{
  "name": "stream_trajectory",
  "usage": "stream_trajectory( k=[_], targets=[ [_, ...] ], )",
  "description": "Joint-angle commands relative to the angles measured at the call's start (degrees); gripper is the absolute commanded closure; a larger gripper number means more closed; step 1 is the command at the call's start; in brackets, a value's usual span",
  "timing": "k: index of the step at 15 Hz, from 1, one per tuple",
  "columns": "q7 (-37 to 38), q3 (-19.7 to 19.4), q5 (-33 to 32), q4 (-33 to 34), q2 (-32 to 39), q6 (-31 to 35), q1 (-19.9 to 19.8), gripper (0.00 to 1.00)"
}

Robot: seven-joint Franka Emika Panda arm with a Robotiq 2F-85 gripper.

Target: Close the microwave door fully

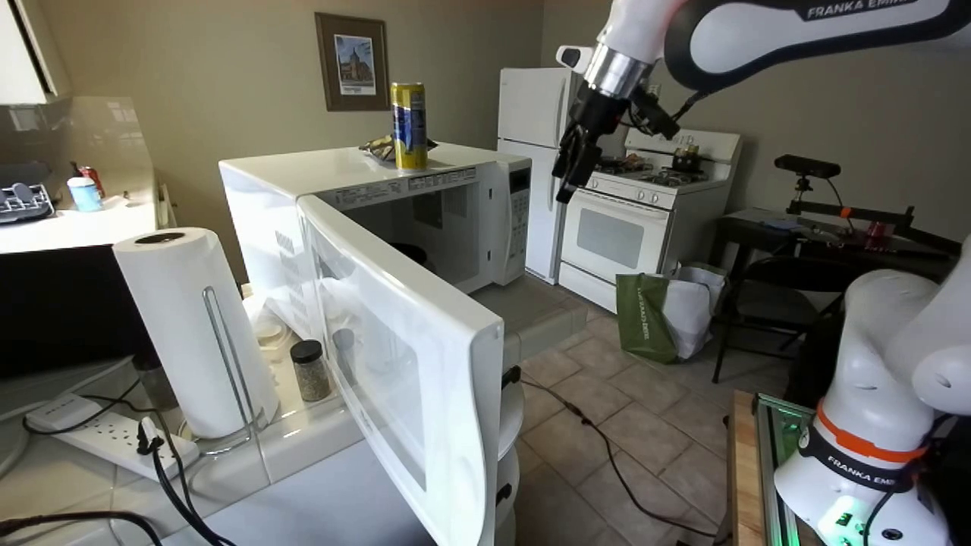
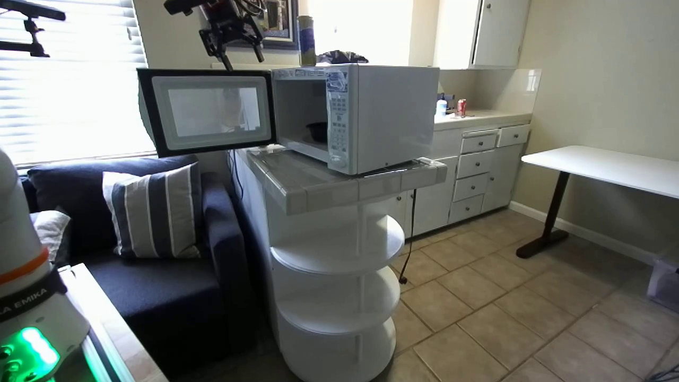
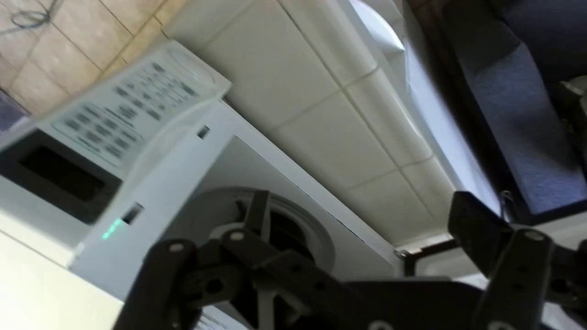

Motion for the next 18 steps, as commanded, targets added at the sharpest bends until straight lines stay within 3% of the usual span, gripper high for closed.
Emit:
stream_trajectory(
  k=[1,8,15,16,17,18],
  targets=[
    [-5.36,0.97,5.4,5.74,1.99,-3.89,5.05,0.0],
    [-15.63,4.49,13.07,17.3,10.6,-4.54,12.73,0.0],
    [-22.05,11.18,13.85,27.6,21.22,-4.54,13.63,0.0],
    [-22.34,11.85,13.78,28.8,22.14,-4.67,13.39,0.07],
    [-22.38,12.39,13.78,29.77,22.89,-4.31,13.15,0.28],
    [-22.25,12.8,13.89,30.81,23.69,-4.32,12.97,0.32]
  ],
)
